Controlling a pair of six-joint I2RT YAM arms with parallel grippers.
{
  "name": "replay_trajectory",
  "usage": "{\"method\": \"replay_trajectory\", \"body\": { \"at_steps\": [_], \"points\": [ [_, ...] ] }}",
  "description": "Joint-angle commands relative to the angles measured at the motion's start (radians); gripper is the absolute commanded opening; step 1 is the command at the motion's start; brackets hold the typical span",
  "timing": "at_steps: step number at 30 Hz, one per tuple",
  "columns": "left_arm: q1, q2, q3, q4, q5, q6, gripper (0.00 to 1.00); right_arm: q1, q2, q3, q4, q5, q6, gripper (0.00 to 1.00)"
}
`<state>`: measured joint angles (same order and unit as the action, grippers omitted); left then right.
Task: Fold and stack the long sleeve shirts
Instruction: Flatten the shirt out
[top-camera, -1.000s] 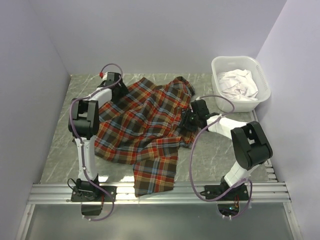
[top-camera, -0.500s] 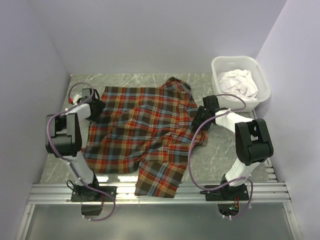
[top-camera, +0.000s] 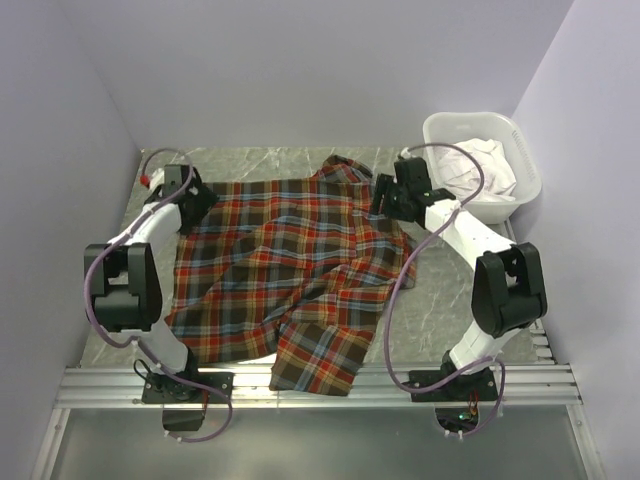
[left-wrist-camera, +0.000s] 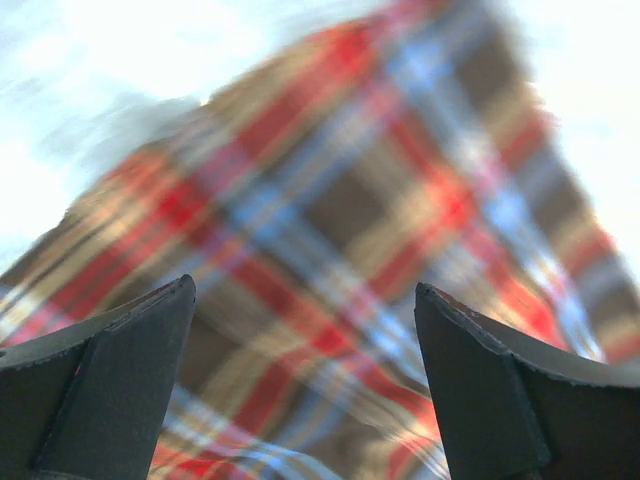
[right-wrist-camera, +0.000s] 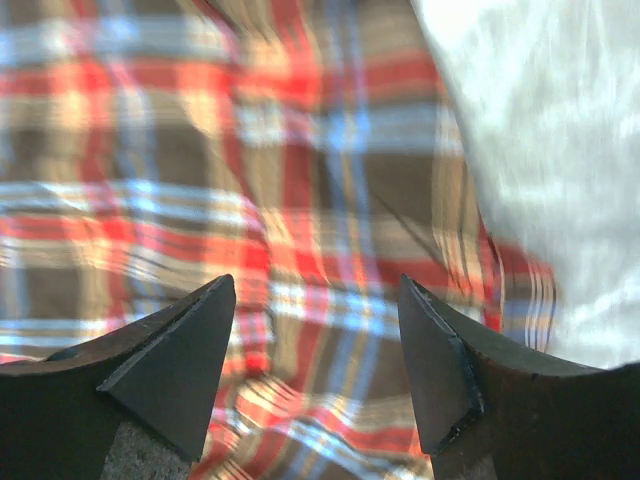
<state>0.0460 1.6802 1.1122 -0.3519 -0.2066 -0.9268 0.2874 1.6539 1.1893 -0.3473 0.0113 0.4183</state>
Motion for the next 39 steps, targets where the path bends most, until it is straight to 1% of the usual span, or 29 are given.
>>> {"method": "replay_trajectory", "body": {
  "at_steps": [1,3,5,6,7,9,13,14,17,20,23,26,28,29,30,31,32,33,34,35,37,38,39],
  "points": [
    [-0.04,0.01,0.116,0.073,0.015,0.146,0.98,-0.005,0.029,0.119,0.063,0.018,-0.076,0.73],
    [-0.04,0.068,0.153,0.077,0.029,0.184,0.99,-0.01,0.093,0.2,0.094,-0.007,-0.119,0.73],
    [-0.04,0.113,0.221,0.051,0.059,0.204,0.99,-0.013,0.163,0.265,0.102,-0.034,-0.162,0.73],
    [-0.04,0.152,0.238,0.042,0.064,0.221,0.99,-0.014,0.19,0.336,0.103,-0.054,-0.183,0.73],
    [-0.079,0.171,0.262,0.036,0.068,0.233,0.99,-0.014,0.214,0.374,0.102,-0.069,-0.225,0.73],
    [-0.101,0.212,0.274,0.021,0.072,0.247,0.99,-0.014,0.291,0.479,0.097,-0.108,-0.252,0.73],
    [-0.147,0.254,0.239,-0.002,0.081,0.22,0.99,-0.014,0.417,0.644,0.087,-0.198,-0.306,0.73],
    [-0.152,0.265,0.227,-0.015,0.079,0.206,0.99,-0.011,0.472,0.714,0.073,-0.209,-0.309,0.74],
    [-0.161,0.276,0.18,-0.035,0.067,0.183,0.99,-0.005,0.581,0.832,0.053,-0.249,-0.305,0.77],
    [-0.163,0.279,0.146,-0.067,0.064,0.178,0.99,-0.002,0.679,0.926,0.025,-0.283,-0.267,0.79],
    [-0.164,0.265,0.124,-0.084,0.067,0.183,0.99,0.006,0.745,0.955,0.018,-0.323,-0.234,0.79],
    [-0.164,0.253,0.106,-0.107,0.072,0.192,0.99,0.019,0.765,0.937,-0.001,-0.338,-0.225,0.72],
    [-0.164,0.24,0.086,-0.124,0.076,0.195,0.99,0.025,0.753,0.911,-0.007,-0.35,-0.227,0.62],
    [-0.163,0.222,0.077,-0.125,0.079,0.198,0.99,0.027,0.741,0.862,0.001,-0.358,-0.23,0.55],
    [-0.164,0.211,0.055,-0.128,0.085,0.198,0.99,0.029,0.722,0.828,0.01,-0.359,-0.233,0.36],
    [-0.164,0.199,0.045,-0.131,0.091,0.201,0.99,0.032,0.698,0.788,0.024,-0.358,-0.243,0.26],
    [-0.164,0.17,0.031,-0.134,0.102,0.209,0.99,0.039,0.634,0.695,0.059,-0.35,-0.249,0.17],
    [-0.164,0.155,0.005,-0.137,0.107,0.212,0.98,0.045,0.595,0.643,0.079,-0.346,-0.257,0.05],
    [-0.164,0.136,-0.011,-0.142,0.11,0.215,0.98,0.05,0.517,0.592,0.094,-0.341,-0.275,0.02],
    [-0.164,0.1,-0.024,-0.15,0.111,0.224,0.98,0.067,0.479,0.507,0.106,-0.333,-0.28,0.0],
    [-0.164,0.058,-0.077,-0.153,0.116,0.23,0.98,0.084,0.37,0.425,0.11,-0.306,-0.292,0.0],
    [-0.163,0.015,-0.119,-0.154,0.118,0.232,0.98,0.108,0.335,0.347,0.111,-0.291,-0.294,0.0],
    [-0.164,-0.008,-0.142,-0.153,0.119,0.229,0.98,0.12,0.301,0.307,0.111,-0.283,-0.293,0.0]
  ]
}}
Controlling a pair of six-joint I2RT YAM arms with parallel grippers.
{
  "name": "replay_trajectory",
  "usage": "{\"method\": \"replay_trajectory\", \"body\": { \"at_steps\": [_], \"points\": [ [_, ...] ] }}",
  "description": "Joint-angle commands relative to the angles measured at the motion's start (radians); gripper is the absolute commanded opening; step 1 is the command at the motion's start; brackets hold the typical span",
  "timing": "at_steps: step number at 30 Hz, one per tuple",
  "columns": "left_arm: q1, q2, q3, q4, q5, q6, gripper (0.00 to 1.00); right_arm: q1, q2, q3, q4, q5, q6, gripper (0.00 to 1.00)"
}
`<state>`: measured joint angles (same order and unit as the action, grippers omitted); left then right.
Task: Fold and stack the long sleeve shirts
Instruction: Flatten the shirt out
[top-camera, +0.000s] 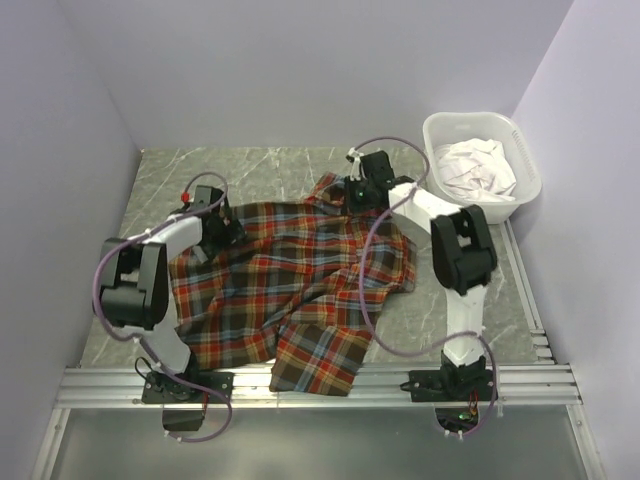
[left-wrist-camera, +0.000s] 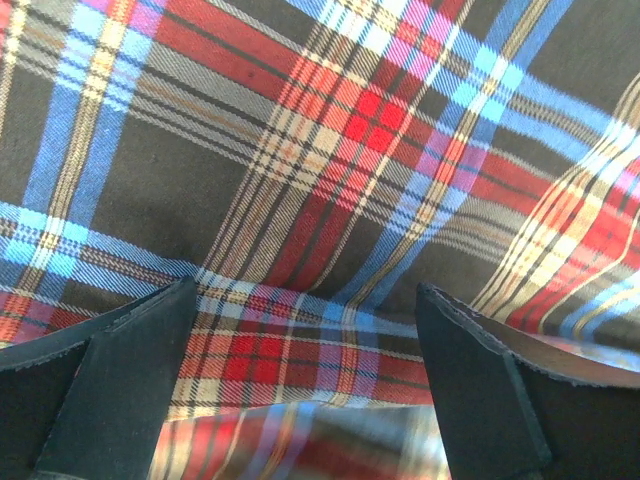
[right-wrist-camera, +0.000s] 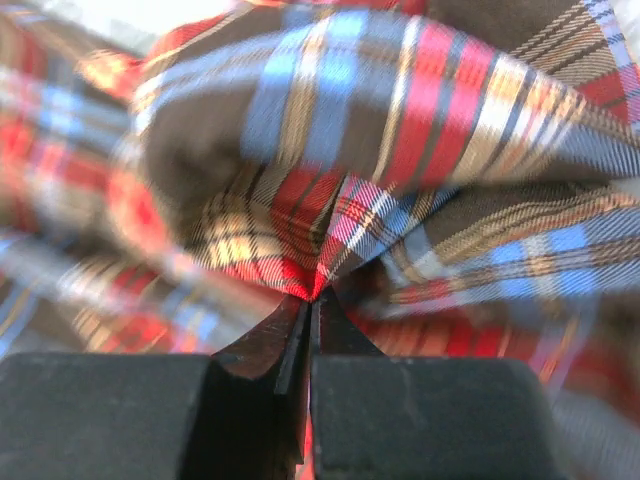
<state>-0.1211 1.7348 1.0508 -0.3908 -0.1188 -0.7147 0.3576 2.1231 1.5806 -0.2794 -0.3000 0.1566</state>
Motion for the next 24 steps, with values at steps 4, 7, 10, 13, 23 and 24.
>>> {"method": "replay_trajectory", "body": {
  "at_steps": [4,7,10,13,23,24],
  "points": [
    [0.003,-0.176,-0.185,-0.103,0.051,0.0,0.98,0.133,-0.345,-0.293,0.043,0.097,-0.014,0.0],
    [0.003,-0.253,-0.225,-0.111,0.054,-0.002,0.98,0.202,-0.451,-0.443,0.077,0.125,0.03,0.0],
    [0.003,-0.277,-0.239,-0.109,0.054,0.001,0.98,0.27,-0.483,-0.533,0.053,0.122,0.047,0.0],
    [0.003,-0.296,-0.242,-0.092,0.065,0.006,0.98,0.314,-0.471,-0.586,-0.042,0.104,0.066,0.07],
    [0.003,-0.291,-0.256,-0.045,0.077,0.014,0.98,0.328,-0.646,-0.43,-0.218,0.221,0.034,0.81],
    [0.003,-0.293,-0.258,-0.043,0.077,0.014,0.98,0.32,-0.643,-0.403,-0.219,0.287,0.041,0.82]
  ]
}}
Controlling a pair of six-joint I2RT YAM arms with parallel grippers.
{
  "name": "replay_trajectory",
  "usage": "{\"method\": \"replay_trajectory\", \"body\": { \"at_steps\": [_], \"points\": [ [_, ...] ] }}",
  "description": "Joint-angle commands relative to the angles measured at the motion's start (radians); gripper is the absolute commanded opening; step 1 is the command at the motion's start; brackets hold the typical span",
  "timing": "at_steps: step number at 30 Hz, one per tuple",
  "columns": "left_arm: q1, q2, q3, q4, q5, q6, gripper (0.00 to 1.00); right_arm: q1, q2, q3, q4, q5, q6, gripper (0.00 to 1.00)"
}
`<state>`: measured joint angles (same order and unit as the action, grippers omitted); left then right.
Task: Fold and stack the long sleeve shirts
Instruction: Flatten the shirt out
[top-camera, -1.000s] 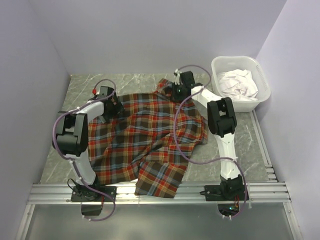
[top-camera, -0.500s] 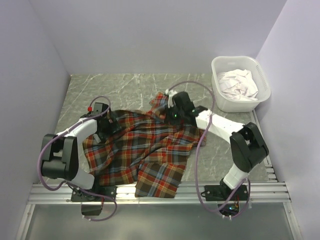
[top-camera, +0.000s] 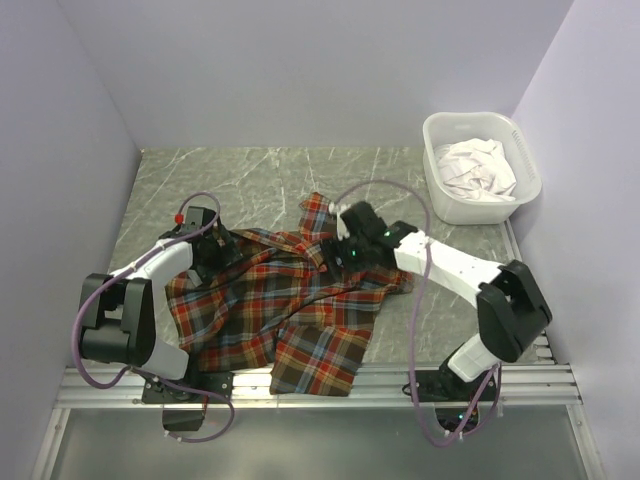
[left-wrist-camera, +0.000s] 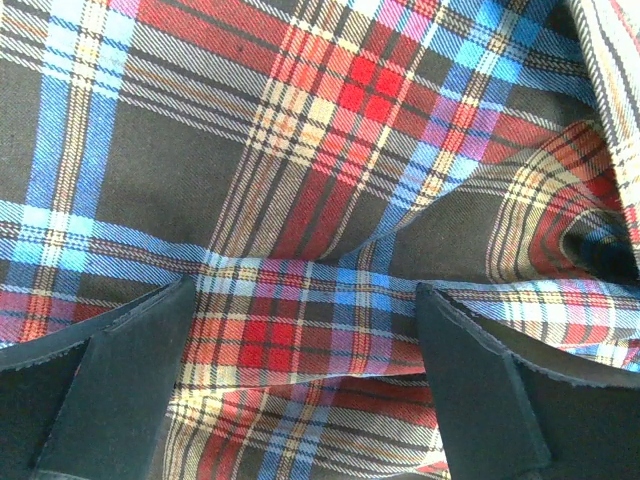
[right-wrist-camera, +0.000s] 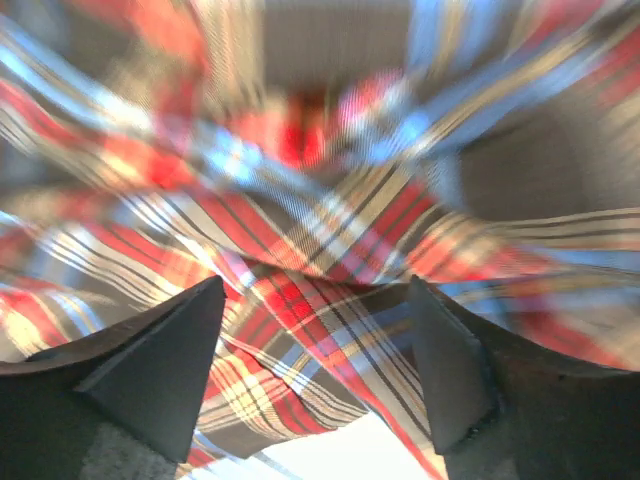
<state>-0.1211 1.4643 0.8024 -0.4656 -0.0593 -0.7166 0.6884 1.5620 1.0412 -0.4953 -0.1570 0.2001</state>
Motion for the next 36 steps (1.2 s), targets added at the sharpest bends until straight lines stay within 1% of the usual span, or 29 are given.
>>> {"method": "replay_trajectory", "body": {
  "at_steps": [1,3,5,6,7,8,9,11,12,15,17,21,24,26,27,29,30,31,33,36],
  "points": [
    [0.003,-0.024,-0.009,0.031,0.018,0.019,0.98,-0.019,-0.073,0.185,0.001,0.155,0.005,0.83],
    [0.003,-0.027,-0.011,0.031,0.015,0.022,0.98,-0.072,-0.013,0.23,0.017,0.223,0.054,0.82],
    [0.003,-0.033,-0.011,0.031,0.016,0.023,0.98,-0.107,0.044,0.292,0.046,0.234,0.088,0.82],
    [0.003,-0.035,-0.012,0.036,0.018,0.023,0.98,-0.14,0.103,0.31,0.064,0.222,0.108,0.82],
    [0.005,-0.039,-0.012,0.036,0.019,0.022,0.98,-0.156,0.137,0.348,0.102,0.18,0.111,0.82],
    [0.003,-0.039,-0.014,0.038,0.022,0.022,0.98,-0.168,0.173,0.374,0.113,0.172,0.116,0.82],
    [0.003,-0.041,-0.014,0.039,0.026,0.02,0.98,-0.184,0.243,0.399,0.126,0.165,0.116,0.82],
    [0.003,-0.038,-0.014,0.038,0.027,0.022,0.98,-0.197,0.311,0.465,0.159,0.16,0.101,0.82],
    [0.003,-0.041,-0.014,0.036,0.027,0.022,0.98,-0.211,0.372,0.506,0.169,0.16,0.095,0.83],
    [0.003,-0.048,-0.017,0.038,0.026,0.025,0.98,-0.233,0.482,0.583,0.169,0.16,0.105,0.83],
    [0.003,-0.048,-0.017,0.041,0.035,0.023,0.98,-0.245,0.539,0.606,0.179,0.16,0.099,0.84],
    [0.003,-0.039,-0.014,0.044,0.05,0.025,0.98,-0.25,0.607,0.663,0.185,0.102,0.067,0.83],
    [0.003,-0.039,-0.012,0.044,0.05,0.023,0.98,-0.251,0.632,0.671,0.199,0.094,0.048,0.77],
    [0.003,-0.042,-0.014,0.044,0.05,0.023,0.98,-0.25,0.641,0.674,0.212,0.094,0.036,0.69],
    [0.003,-0.042,-0.014,0.045,0.05,0.023,0.98,-0.25,0.647,0.678,0.216,0.09,0.032,0.59],
    [0.003,-0.039,-0.012,0.044,0.049,0.023,0.98,-0.251,0.656,0.684,0.224,0.086,0.018,0.47],
    [0.003,-0.039,-0.012,0.042,0.049,0.023,0.98,-0.25,0.658,0.691,0.227,0.088,0.015,0.4],
    [0.003,-0.036,-0.011,0.042,0.047,0.023,0.98,-0.251,0.661,0.695,0.233,0.083,0.007,0.25],
    [0.003,-0.038,-0.011,0.042,0.046,0.023,0.98,-0.253,0.675,0.723,0.225,0.082,0.002,0.07],
    [0.003,-0.036,-0.012,0.041,0.042,0.023,0.98,-0.253,0.682,0.744,0.218,0.07,-0.011,0.0]
  ]
}}
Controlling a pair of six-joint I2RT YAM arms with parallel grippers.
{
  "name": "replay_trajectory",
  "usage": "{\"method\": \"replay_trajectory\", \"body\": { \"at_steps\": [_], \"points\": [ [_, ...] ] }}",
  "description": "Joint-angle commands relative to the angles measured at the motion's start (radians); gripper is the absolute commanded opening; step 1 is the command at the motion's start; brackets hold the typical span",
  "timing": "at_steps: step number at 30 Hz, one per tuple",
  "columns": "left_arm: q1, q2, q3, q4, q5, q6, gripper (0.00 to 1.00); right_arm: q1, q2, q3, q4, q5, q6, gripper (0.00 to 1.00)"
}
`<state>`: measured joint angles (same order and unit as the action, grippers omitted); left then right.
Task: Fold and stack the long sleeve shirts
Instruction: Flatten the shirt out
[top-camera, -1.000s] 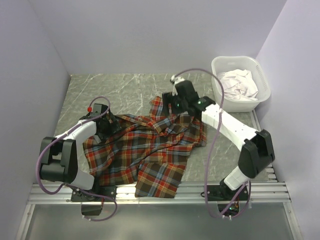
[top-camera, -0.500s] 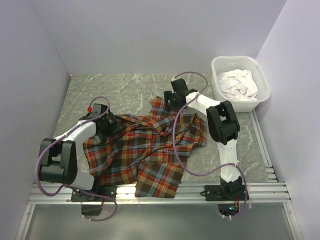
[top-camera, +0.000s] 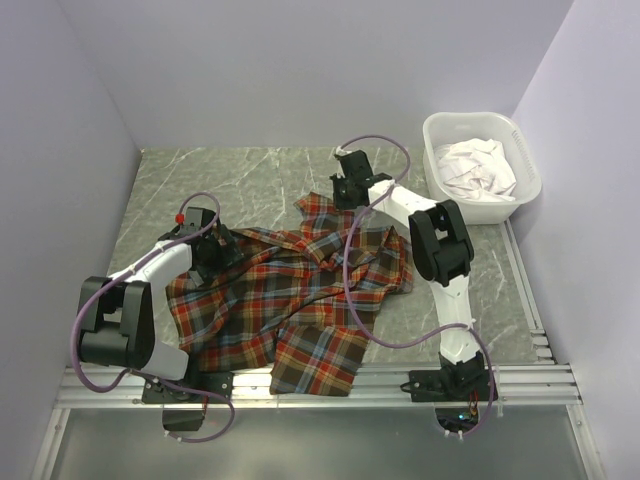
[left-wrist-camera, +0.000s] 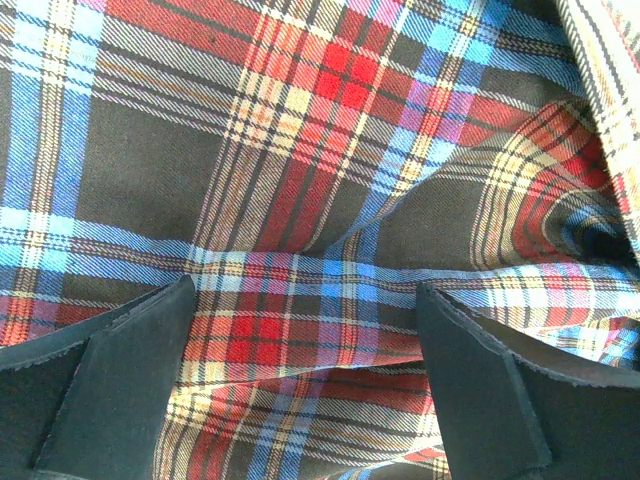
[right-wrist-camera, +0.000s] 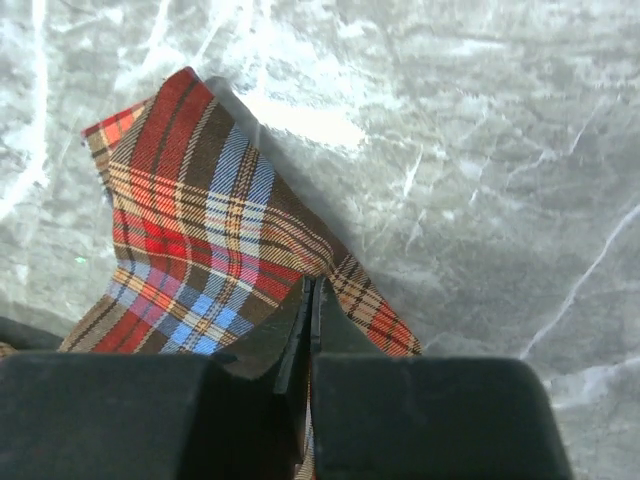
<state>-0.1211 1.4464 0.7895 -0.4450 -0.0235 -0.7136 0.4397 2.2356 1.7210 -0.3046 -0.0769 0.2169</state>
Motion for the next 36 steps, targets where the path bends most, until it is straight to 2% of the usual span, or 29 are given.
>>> {"method": "replay_trajectory", "body": {
  "at_steps": [1,8,12,18,23,25,29,31,32,33,35,36],
  "points": [
    [0.003,-0.018,0.002,0.019,0.007,0.02,0.98,-0.004,0.009,0.071,0.024,-0.012,-0.034,0.0],
    [0.003,-0.001,0.014,0.016,0.007,0.019,0.98,-0.015,-0.074,0.164,0.082,0.069,-0.102,0.0],
    [0.005,0.031,0.069,0.009,0.029,0.006,0.99,-0.022,-0.074,0.354,0.123,0.188,-0.181,0.0],
    [0.008,0.165,0.266,-0.026,0.025,0.003,0.99,-0.022,-0.022,0.527,0.336,0.307,-0.355,0.0],
    [0.026,0.294,0.457,-0.035,-0.01,-0.02,0.99,-0.024,0.021,0.568,0.492,0.333,-0.499,0.0],
    [0.031,0.373,0.534,-0.032,-0.018,-0.035,0.99,-0.022,0.036,0.56,0.531,0.348,-0.539,0.0],
    [0.043,0.512,0.657,-0.044,-0.027,-0.052,0.99,-0.022,0.047,0.556,0.493,0.327,-0.538,0.0],
    [0.049,0.575,0.707,-0.047,-0.029,-0.056,0.99,-0.021,0.036,0.528,0.461,0.298,-0.501,0.15],
    [0.057,0.591,0.718,-0.05,-0.039,-0.06,0.99,-0.019,0.035,0.507,0.444,0.266,-0.487,0.28],
    [0.061,0.611,0.732,-0.05,-0.047,-0.063,0.99,-0.019,0.032,0.5,0.394,0.259,-0.476,0.55],
    [0.075,0.617,0.734,-0.035,-0.067,-0.063,0.98,-0.012,0.01,0.49,0.328,0.264,-0.423,0.76],
    [0.078,0.618,0.735,-0.031,-0.072,-0.061,0.98,-0.012,-0.005,0.479,0.265,0.267,-0.4,0.78]
  ]
}}
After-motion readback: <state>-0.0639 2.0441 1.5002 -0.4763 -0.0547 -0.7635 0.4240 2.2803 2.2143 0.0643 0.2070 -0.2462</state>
